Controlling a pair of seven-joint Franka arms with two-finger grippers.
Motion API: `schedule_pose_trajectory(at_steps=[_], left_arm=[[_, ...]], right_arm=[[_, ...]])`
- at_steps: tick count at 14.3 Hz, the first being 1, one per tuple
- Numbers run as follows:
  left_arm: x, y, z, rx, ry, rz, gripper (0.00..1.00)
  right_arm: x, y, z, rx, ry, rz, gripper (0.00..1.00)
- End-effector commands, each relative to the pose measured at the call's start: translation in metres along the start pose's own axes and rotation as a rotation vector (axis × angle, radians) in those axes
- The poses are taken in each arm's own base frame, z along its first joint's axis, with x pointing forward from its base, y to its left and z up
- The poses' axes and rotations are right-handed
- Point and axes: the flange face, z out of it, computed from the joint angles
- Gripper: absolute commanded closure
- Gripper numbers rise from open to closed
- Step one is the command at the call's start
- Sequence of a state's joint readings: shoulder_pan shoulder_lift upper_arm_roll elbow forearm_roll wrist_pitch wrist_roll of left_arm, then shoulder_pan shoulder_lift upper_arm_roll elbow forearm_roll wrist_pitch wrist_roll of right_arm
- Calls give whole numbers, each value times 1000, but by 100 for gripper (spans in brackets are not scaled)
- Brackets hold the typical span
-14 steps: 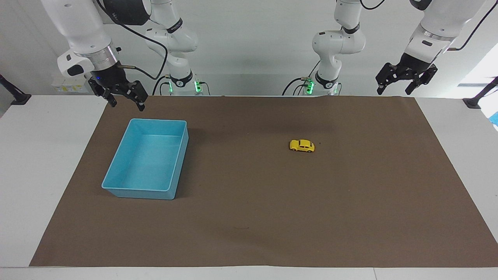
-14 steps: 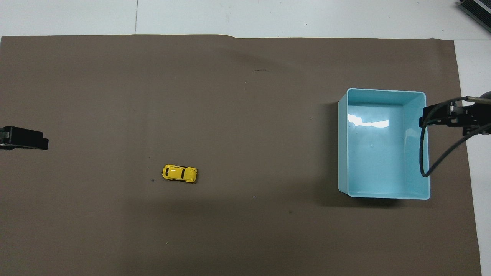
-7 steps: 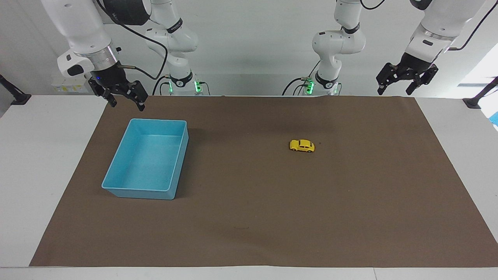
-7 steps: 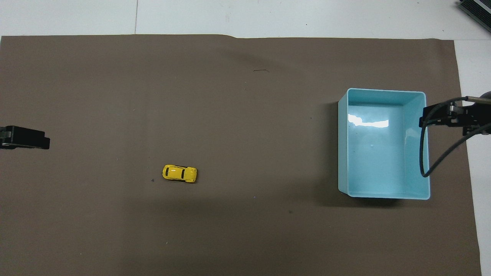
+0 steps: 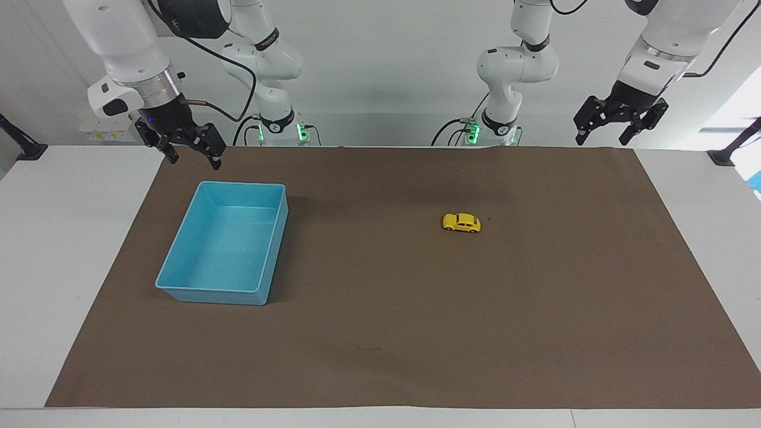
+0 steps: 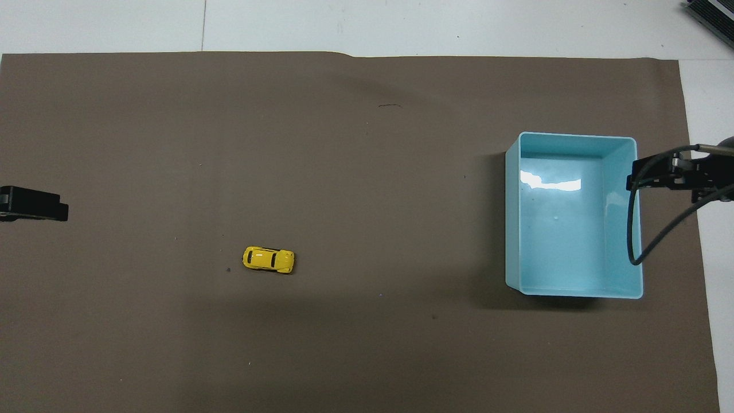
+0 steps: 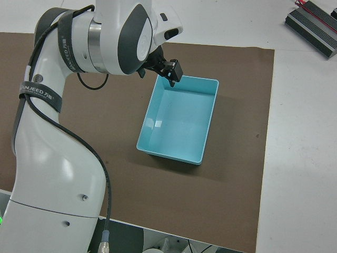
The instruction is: Wind up and store yellow beetle car
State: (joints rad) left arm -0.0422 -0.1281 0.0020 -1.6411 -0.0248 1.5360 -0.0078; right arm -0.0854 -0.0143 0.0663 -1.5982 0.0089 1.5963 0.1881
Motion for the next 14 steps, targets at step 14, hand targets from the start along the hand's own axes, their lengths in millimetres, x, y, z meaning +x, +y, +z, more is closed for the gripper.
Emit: schedule_pose_trajectory(at_steps=[14], left_arm=[[14,-17,16,4,52,-70,0]], right_arm=[[0,1,1,7,5,-15,0]])
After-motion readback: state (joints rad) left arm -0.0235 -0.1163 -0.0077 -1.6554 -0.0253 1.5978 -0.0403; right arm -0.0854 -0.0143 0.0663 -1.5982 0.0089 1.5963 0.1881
